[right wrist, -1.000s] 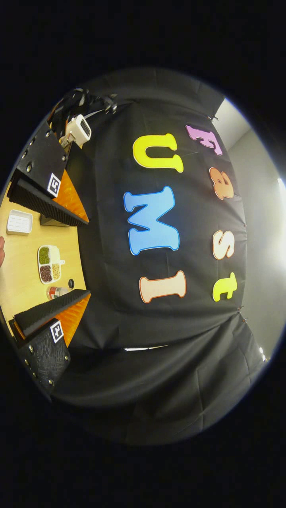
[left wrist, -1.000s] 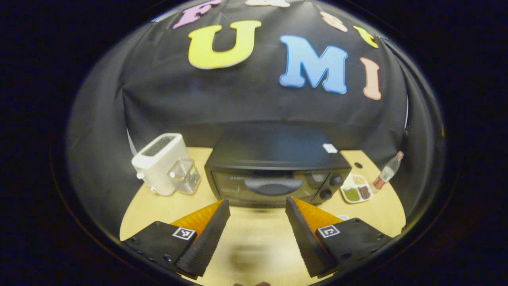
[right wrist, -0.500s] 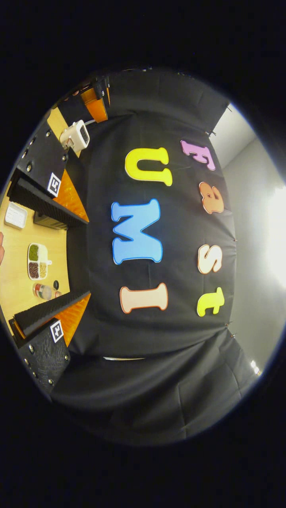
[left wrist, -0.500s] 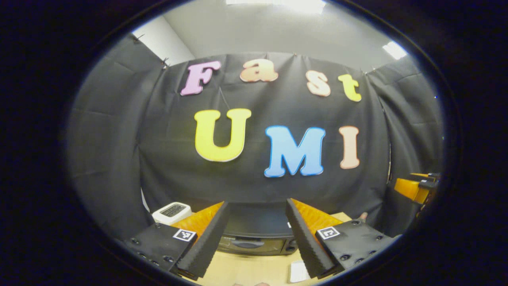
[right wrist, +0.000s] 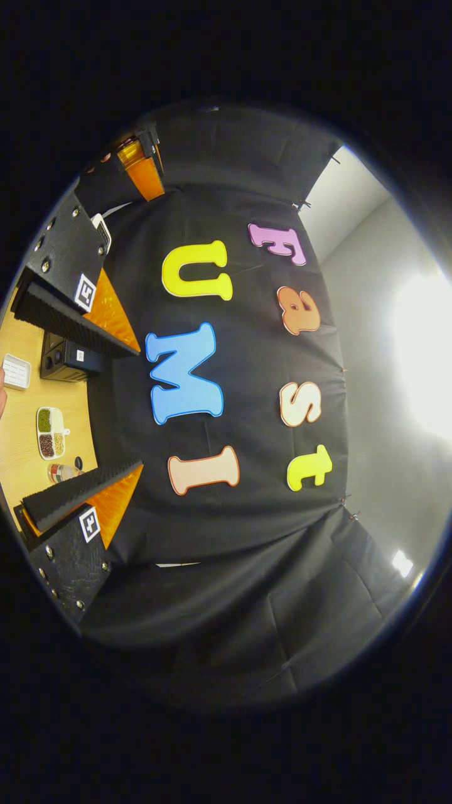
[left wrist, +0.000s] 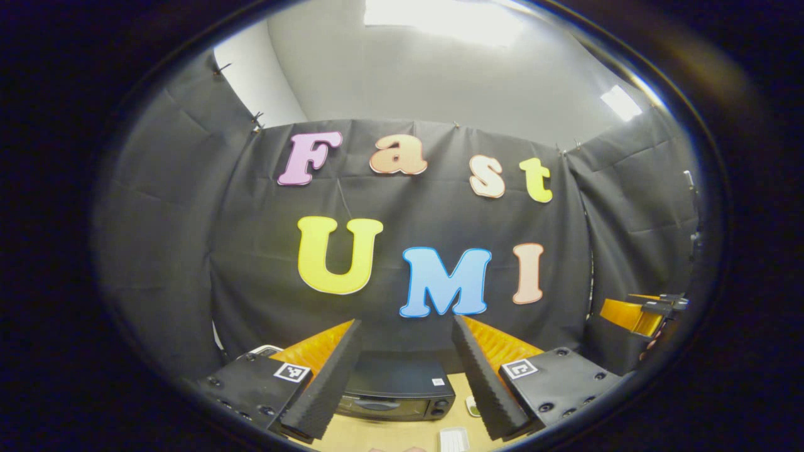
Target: Open the electric oven with the left hand, put the food in, and close the electric oven.
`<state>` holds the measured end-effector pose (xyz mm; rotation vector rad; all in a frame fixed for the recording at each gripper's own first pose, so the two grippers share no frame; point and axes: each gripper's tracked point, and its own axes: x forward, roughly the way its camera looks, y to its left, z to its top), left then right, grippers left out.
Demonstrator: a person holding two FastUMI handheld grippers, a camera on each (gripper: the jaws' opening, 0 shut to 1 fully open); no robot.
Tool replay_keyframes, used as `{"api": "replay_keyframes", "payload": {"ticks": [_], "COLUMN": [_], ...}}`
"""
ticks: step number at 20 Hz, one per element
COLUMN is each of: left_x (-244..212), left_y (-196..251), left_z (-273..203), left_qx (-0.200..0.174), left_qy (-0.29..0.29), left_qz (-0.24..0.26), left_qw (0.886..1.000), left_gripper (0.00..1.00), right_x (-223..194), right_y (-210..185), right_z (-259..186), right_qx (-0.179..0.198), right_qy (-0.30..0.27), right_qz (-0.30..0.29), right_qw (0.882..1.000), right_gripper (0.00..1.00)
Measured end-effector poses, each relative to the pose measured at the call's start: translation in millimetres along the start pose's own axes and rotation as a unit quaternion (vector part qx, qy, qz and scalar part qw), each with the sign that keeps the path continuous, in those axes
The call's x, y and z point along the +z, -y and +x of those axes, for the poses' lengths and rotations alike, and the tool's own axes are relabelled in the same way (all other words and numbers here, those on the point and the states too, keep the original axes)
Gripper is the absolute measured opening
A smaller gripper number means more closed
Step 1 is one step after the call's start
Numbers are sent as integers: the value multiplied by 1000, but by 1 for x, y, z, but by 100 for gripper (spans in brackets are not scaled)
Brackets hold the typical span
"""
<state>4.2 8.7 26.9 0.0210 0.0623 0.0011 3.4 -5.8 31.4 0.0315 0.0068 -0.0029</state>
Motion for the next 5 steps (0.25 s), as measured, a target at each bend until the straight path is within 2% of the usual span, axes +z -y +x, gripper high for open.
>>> {"api": "replay_keyframes", "payload": {"ticks": [5], "left_x": [-18], "left_y": [-7], "left_z": [-14], "left_qx": [-28], "left_qy": [-7], "left_qz": [-10], "left_qw": [1000], "left_gripper": [99], "right_x": [-3], "right_y": [-18], "right_z": [-10], "right_qx": [14], "right_qy": [-20], "right_qz": [-7], "right_qw": [1000], "right_gripper": [97]}}
